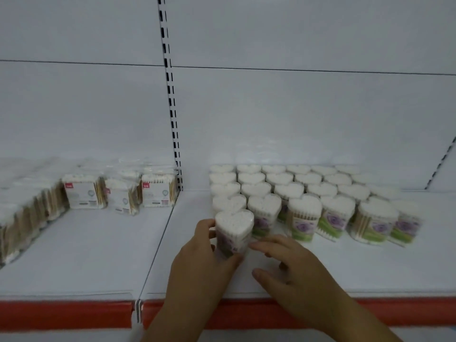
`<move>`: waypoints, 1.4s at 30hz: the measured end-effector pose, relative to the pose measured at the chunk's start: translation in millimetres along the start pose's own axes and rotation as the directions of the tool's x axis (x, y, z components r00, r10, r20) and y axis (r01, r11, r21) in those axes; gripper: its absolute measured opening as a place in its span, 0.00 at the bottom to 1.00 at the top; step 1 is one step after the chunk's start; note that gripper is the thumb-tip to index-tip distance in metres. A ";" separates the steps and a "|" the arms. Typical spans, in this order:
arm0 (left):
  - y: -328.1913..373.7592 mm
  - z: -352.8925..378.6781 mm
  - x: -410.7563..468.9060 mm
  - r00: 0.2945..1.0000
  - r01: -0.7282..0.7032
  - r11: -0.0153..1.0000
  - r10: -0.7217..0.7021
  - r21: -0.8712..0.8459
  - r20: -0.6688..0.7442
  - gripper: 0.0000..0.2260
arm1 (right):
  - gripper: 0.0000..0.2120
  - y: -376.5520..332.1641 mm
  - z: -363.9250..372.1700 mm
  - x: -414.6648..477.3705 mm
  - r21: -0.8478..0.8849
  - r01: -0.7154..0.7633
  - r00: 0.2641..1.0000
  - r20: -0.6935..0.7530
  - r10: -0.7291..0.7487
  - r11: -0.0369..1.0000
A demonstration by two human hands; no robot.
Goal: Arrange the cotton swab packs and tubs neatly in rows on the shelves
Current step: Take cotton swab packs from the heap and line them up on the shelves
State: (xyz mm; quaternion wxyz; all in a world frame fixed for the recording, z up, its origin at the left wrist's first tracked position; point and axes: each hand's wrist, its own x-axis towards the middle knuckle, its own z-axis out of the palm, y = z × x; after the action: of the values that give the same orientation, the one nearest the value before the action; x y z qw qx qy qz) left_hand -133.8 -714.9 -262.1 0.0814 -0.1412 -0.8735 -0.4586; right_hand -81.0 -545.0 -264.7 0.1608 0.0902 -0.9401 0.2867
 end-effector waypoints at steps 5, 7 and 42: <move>-2.1 -3.3 -4.3 0.997 -0.022 0.999 0.019 -0.044 -0.073 0.30 | 0.29 4.8 3.4 1.5 -0.035 -0.012 1.000 0.001 0.012 0.999; 3.8 -8.2 -9.3 0.966 -0.124 0.989 0.103 -0.076 -0.236 0.25 | 0.27 5.4 4.2 1.4 -0.025 0.022 1.000 -0.003 -0.022 0.999; 495.0 475.3 -6.8 0.275 -0.895 0.440 0.409 0.077 0.870 0.33 | 0.30 364.8 -488.0 -354.7 -0.714 -0.591 0.693 -0.211 0.689 0.375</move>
State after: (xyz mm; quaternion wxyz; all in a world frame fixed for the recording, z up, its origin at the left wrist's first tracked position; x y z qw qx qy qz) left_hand 25.6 -57.3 -147.6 -0.0559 -0.6531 -0.7551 0.0116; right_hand 276.3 58.6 -193.8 0.0010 -0.3366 -0.9378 -0.0851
